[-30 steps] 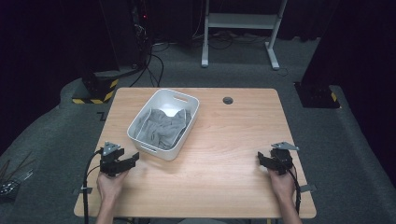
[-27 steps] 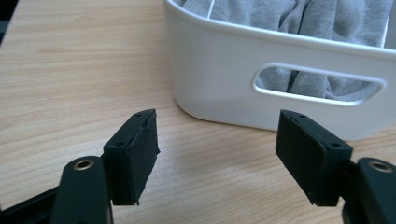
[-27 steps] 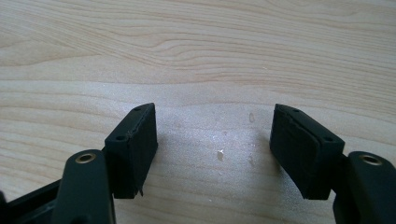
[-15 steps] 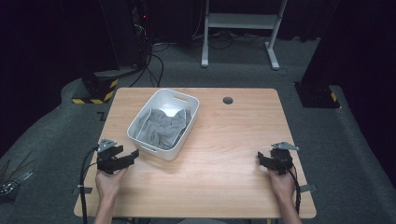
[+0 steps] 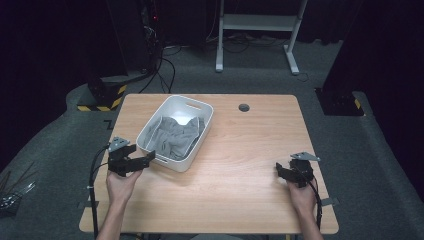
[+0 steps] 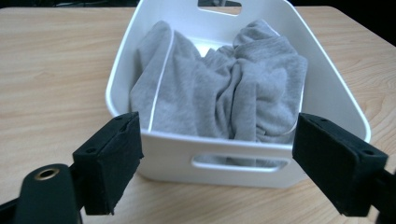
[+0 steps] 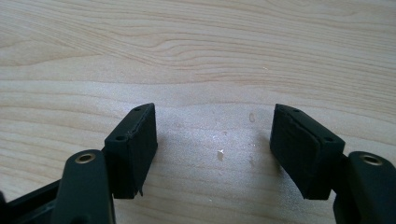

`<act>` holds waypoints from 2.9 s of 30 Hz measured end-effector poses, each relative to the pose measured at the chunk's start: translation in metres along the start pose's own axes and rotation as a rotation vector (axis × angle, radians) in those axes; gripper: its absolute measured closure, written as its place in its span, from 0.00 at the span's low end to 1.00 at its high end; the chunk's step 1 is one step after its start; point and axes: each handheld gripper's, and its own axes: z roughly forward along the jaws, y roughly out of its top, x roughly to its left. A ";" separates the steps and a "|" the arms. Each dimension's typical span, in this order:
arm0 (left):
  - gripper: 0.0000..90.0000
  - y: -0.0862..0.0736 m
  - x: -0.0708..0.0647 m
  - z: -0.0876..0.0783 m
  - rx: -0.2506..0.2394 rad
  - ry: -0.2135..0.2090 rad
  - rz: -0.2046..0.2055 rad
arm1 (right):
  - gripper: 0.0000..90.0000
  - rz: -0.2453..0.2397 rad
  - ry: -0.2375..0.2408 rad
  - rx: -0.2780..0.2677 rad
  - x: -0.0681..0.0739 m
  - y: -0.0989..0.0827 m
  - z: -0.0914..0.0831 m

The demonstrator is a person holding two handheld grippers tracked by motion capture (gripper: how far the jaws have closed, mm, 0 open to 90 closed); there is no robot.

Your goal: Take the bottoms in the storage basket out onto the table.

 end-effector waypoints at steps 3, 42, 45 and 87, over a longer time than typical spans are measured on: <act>0.17 0.010 -0.005 0.006 0.003 -0.006 0.021 | 0.35 0.000 0.001 0.000 0.000 0.000 0.000; 0.10 0.076 -0.040 0.113 0.163 -0.003 0.169 | 0.35 -0.003 0.000 0.001 0.000 0.000 0.000; 0.10 0.077 -0.041 0.125 0.206 0.001 0.178 | 0.35 -0.003 0.000 0.001 0.000 0.000 0.000; 0.11 0.078 -0.046 0.190 0.466 0.049 0.256 | 0.35 -0.005 0.000 0.000 0.000 0.000 0.000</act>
